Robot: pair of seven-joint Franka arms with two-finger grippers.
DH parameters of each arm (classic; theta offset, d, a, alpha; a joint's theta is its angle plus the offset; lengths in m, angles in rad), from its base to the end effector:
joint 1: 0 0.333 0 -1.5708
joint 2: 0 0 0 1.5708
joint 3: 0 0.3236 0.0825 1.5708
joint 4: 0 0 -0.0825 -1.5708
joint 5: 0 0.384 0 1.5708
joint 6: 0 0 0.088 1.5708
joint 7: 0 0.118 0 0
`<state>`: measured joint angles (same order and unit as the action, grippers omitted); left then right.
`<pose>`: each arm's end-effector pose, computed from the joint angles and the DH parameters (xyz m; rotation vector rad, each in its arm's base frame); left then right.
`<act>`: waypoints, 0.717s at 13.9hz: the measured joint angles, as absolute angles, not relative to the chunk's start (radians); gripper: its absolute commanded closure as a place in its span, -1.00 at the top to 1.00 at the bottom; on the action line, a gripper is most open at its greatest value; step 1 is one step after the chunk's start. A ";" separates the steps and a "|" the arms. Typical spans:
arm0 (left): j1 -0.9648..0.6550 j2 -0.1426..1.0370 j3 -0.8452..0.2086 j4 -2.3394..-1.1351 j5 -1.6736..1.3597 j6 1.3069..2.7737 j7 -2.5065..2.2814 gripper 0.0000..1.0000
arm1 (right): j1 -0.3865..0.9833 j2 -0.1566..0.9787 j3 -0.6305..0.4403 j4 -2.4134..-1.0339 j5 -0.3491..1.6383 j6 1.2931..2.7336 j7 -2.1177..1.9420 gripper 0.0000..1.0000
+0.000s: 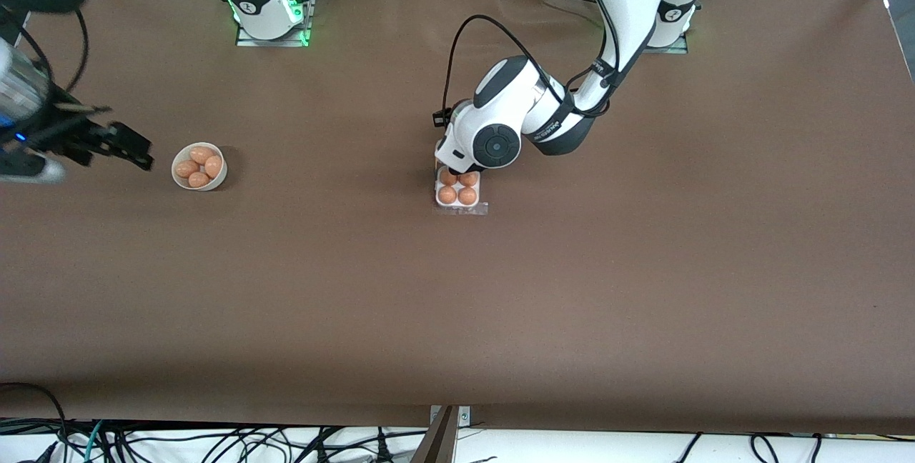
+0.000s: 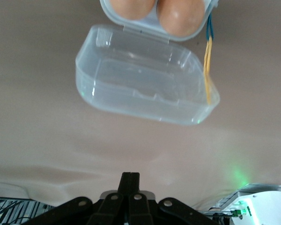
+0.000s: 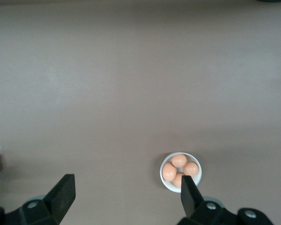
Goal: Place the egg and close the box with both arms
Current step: 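Fold the clear lid over the eggs with the left gripper and press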
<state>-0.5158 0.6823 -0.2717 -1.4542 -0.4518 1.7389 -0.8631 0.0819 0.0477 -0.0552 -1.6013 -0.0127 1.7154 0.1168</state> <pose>0.4705 -0.4919 0.2824 2.8010 0.3774 -1.0251 0.5825 0.0150 0.5927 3.1263 -0.1385 0.1055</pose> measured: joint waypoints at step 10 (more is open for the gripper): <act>-0.525 0.700 -0.233 -1.439 -0.431 1.787 -0.864 -0.97 | 0.022 -0.020 -0.035 -1.642 -0.004 1.581 0.116 1.00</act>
